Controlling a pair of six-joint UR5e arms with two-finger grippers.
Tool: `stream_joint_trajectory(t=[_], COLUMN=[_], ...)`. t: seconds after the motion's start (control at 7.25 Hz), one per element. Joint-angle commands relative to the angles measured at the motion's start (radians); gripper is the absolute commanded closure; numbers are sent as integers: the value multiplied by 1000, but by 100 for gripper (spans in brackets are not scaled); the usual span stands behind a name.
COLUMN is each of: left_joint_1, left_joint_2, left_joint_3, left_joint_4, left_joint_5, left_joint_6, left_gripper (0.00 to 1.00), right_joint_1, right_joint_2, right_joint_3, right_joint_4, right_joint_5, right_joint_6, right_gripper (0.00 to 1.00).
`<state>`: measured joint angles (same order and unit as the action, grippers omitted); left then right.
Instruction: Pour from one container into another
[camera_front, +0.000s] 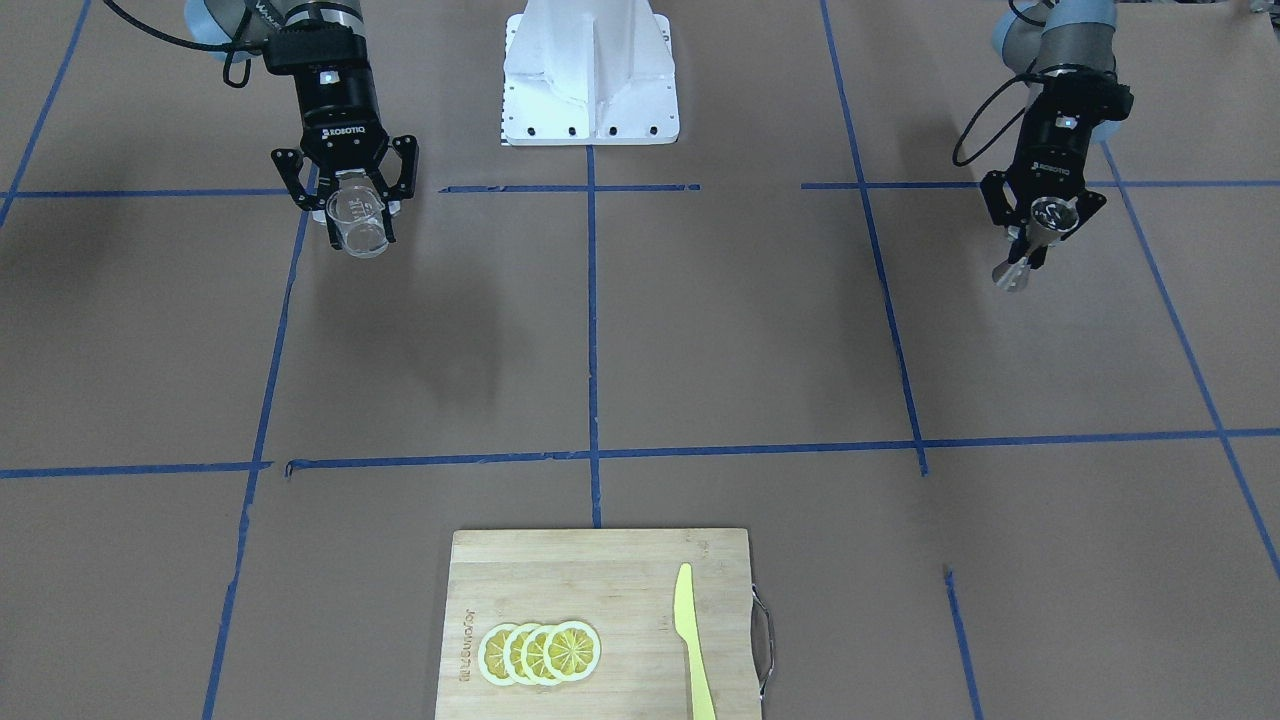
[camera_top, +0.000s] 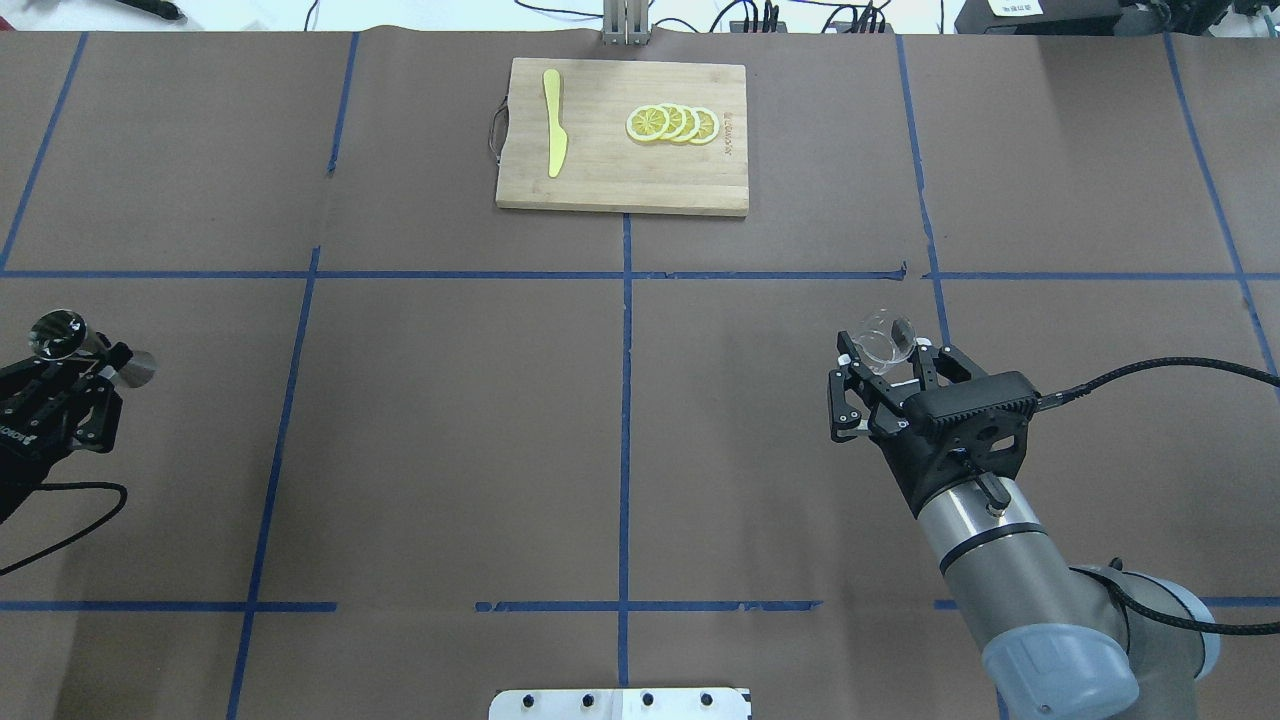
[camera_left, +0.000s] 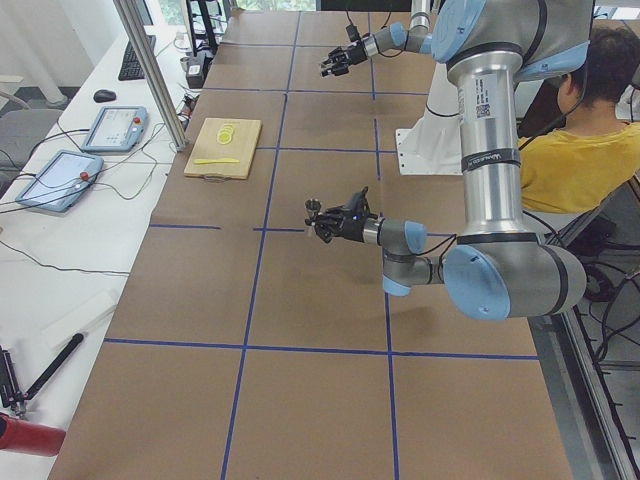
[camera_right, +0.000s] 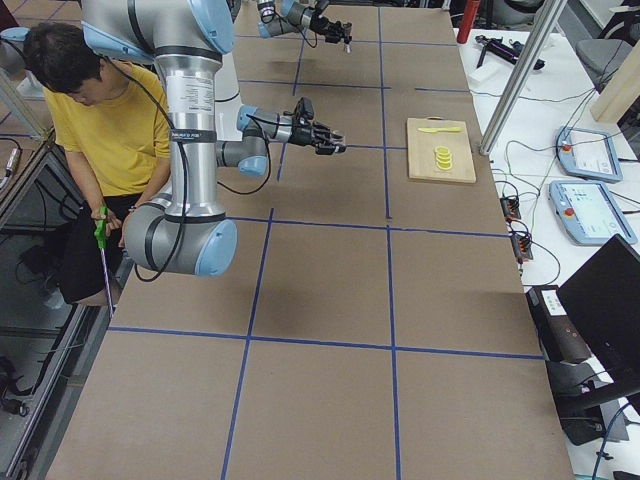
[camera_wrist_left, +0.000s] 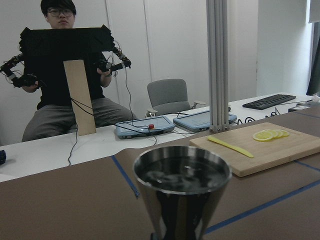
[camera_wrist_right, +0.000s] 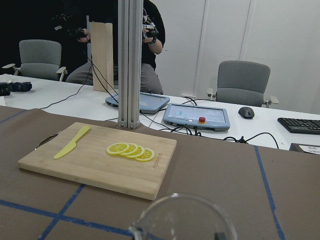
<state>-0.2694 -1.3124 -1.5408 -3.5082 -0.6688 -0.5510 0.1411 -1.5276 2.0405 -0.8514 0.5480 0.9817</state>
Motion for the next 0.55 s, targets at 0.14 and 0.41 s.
stream_joint_trajectory(t=[0.14,0.41], left_joint_1=[25,42], left_joint_2=[28,68], left_joint_3=[74,76], left_joint_4=[-15,-9], left_joint_5=[0,-6], left_joint_6=[-165,-225], left_gripper=[100,100], right_joint_1=[-1,-2], right_joint_2=[3,1], right_joint_3=[1,6], right_joint_4=[5,8], right_joint_5=[0,0], right_joint_6=[0,2], right_gripper=[100,100])
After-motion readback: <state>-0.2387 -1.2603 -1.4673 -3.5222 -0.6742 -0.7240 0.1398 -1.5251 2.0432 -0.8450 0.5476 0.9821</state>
